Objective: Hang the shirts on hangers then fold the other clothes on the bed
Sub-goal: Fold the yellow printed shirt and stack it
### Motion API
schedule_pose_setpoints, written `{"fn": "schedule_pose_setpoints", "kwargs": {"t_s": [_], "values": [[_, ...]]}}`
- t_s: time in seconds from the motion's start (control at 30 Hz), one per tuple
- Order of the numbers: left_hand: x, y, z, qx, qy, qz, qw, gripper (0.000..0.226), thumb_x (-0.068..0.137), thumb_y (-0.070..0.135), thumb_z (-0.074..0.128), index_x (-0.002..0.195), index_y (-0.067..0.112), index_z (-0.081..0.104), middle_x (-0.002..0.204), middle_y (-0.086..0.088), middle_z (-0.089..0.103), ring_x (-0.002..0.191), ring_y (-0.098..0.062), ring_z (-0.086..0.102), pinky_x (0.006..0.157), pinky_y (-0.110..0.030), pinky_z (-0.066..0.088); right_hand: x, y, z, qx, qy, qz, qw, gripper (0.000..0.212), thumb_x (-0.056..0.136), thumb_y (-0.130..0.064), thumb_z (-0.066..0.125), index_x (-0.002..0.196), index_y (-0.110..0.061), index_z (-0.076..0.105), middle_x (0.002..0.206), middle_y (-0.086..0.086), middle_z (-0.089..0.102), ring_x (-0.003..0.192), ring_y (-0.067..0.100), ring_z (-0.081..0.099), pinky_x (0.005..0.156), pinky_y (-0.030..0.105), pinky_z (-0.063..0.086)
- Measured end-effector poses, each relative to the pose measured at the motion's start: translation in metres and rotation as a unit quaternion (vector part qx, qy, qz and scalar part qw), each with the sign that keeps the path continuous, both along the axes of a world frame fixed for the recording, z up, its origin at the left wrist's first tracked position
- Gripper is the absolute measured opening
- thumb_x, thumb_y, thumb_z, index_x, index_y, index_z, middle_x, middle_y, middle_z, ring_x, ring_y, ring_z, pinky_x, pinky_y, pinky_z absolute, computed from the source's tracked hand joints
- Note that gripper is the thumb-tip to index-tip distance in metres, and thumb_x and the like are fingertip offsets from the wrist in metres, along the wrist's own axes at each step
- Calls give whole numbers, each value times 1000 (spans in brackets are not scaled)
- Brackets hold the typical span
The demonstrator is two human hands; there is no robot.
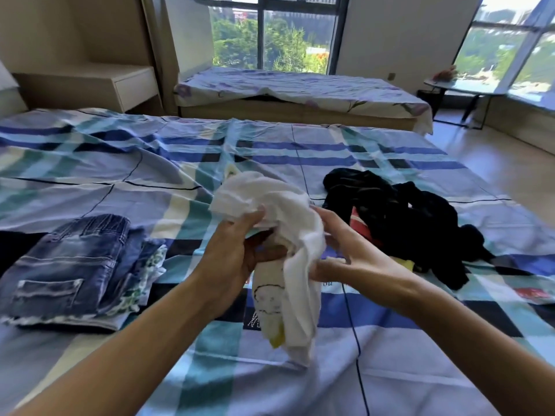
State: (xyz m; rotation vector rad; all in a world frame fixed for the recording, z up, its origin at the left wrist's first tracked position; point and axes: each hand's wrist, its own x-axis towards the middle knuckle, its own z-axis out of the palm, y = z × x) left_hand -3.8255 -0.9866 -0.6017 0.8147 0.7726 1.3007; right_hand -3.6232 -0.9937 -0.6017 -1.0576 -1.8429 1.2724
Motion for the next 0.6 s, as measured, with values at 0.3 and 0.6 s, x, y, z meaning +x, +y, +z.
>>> {"fn": "schedule_pose_setpoints", "kwargs": {"t_s": [0.3, 0.6], "values": [[-9, 4, -6, 137, 292, 102, 941, 28, 80, 11, 82, 103, 19, 69, 94, 3, 76, 85, -10, 72, 68, -29, 59, 15, 9, 5, 65, 99, -230, 966, 8, 98, -11, 62, 98, -12, 70, 85, 4, 73, 76, 13, 68, 67, 31, 55], [-28, 18, -5, 212, 423, 149, 869, 10, 91, 3, 67, 92, 10, 61, 85, -1, 69, 62, -5, 67, 57, -34, 54, 64, 22, 31, -12, 140, -387, 911, 30, 107, -28, 44, 89, -18, 65, 90, 10, 65, 82, 28, 61, 76, 38, 52]]}}
